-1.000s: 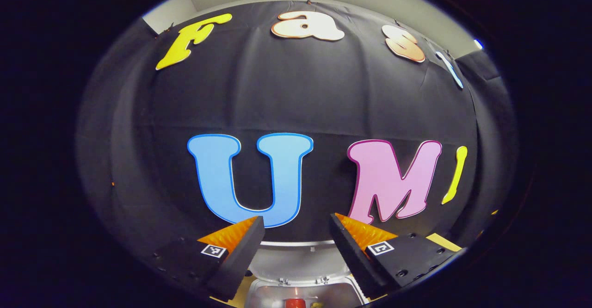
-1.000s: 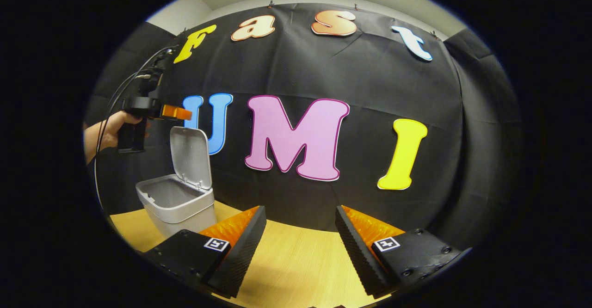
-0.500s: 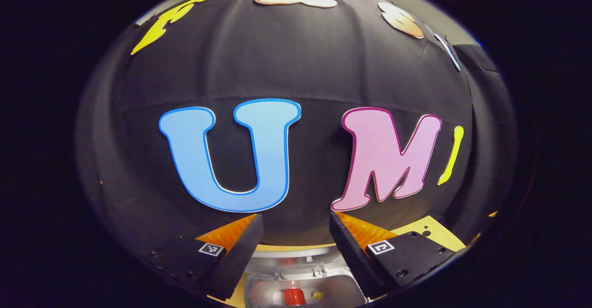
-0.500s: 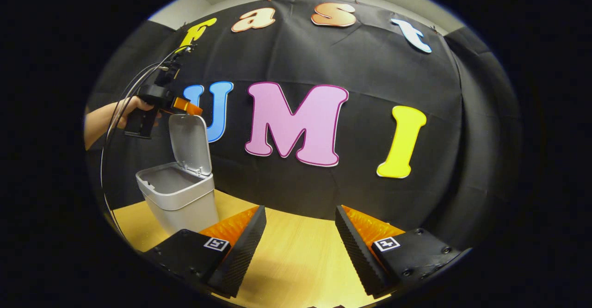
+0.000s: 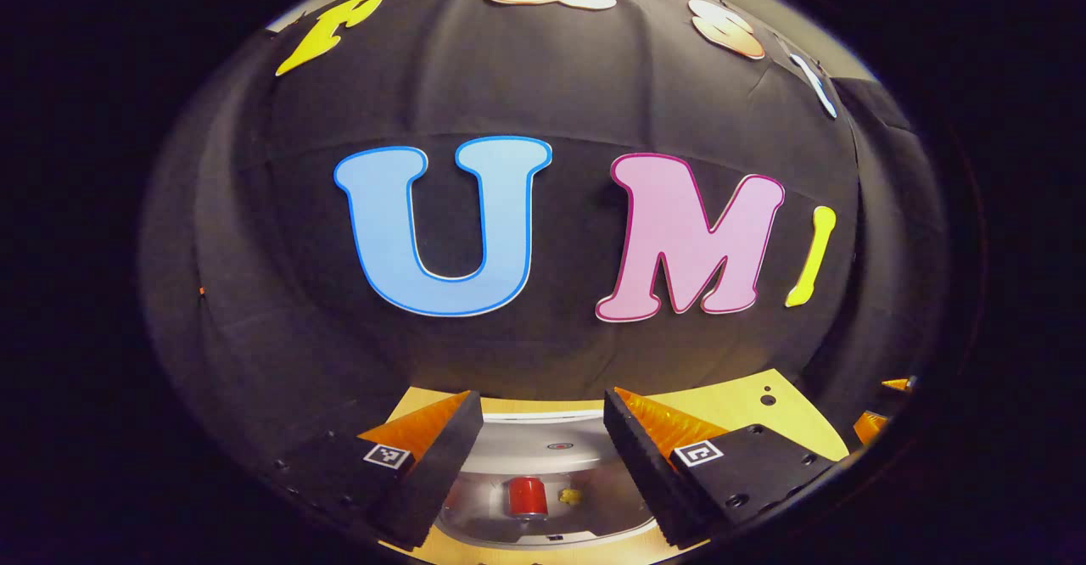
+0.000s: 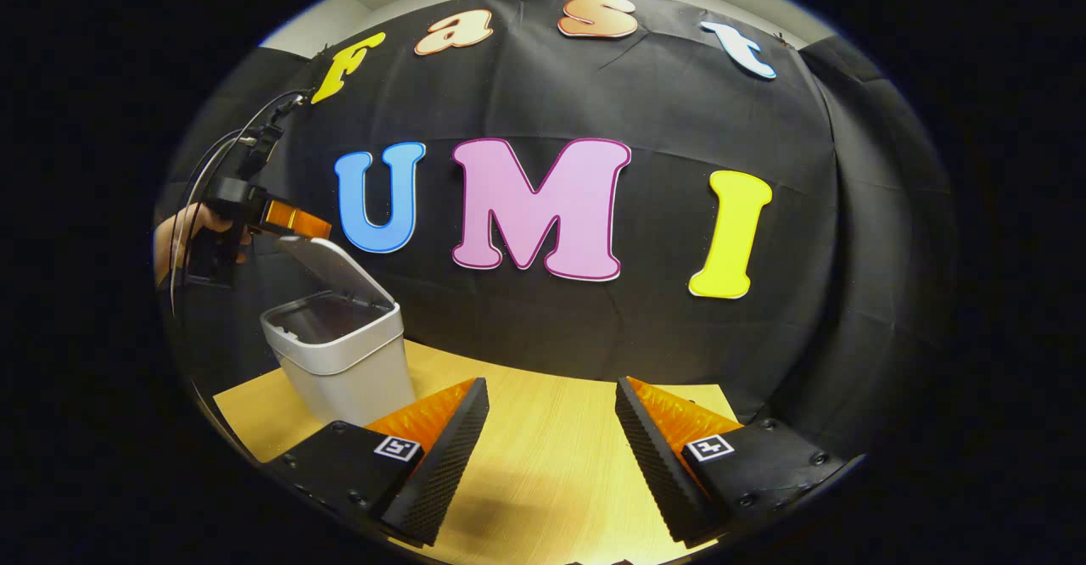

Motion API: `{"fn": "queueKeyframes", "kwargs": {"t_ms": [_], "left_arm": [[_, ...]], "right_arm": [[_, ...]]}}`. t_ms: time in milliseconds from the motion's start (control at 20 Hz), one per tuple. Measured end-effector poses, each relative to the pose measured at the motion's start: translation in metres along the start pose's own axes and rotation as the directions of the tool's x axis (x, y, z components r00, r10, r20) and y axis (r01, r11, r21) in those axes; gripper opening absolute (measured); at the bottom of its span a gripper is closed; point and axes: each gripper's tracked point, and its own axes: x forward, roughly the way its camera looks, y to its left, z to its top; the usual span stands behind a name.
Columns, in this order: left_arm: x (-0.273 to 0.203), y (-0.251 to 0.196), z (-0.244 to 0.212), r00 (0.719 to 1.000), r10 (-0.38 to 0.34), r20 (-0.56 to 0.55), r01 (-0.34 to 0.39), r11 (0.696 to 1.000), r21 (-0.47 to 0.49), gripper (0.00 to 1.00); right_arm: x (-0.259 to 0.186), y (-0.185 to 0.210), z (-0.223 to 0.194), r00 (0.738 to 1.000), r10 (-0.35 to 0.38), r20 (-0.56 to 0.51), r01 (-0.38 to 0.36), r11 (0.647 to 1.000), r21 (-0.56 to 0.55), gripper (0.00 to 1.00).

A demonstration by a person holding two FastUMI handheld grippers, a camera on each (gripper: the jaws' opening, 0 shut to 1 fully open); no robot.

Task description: Press the lid of the desktop garbage bin to open it, pick up the crumpled paper on the desktop and throw it into the bin, then pick up the pop can on the desktop and drop it into the bin, and finally close the garbage bin lid.

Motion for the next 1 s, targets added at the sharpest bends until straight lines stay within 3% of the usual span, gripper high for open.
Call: {"fn": "queueKeyframes", "kwargs": {"t_ms": [500,650,1000], "left_arm": [[-0.023,-0.007,-0.122,0.992,0.032,-0.125,-0.029,0.999,0.026,1.00],[-0.015,-0.007,-0.119,0.994,0.037,-0.101,-0.027,0.995,0.092,1.00],[-0.015,-0.012,-0.126,0.995,0.031,-0.092,-0.022,0.994,0.103,1.00]], "right_arm": [[-0.030,0.015,-0.040,0.997,0.028,-0.072,-0.028,1.000,0.001,0.97],[-0.035,0.011,-0.046,0.996,0.023,-0.085,-0.023,1.000,0.006,0.97],[-0.040,0.003,-0.051,0.997,0.009,-0.079,-0.008,1.000,0.017,0.97]]}}
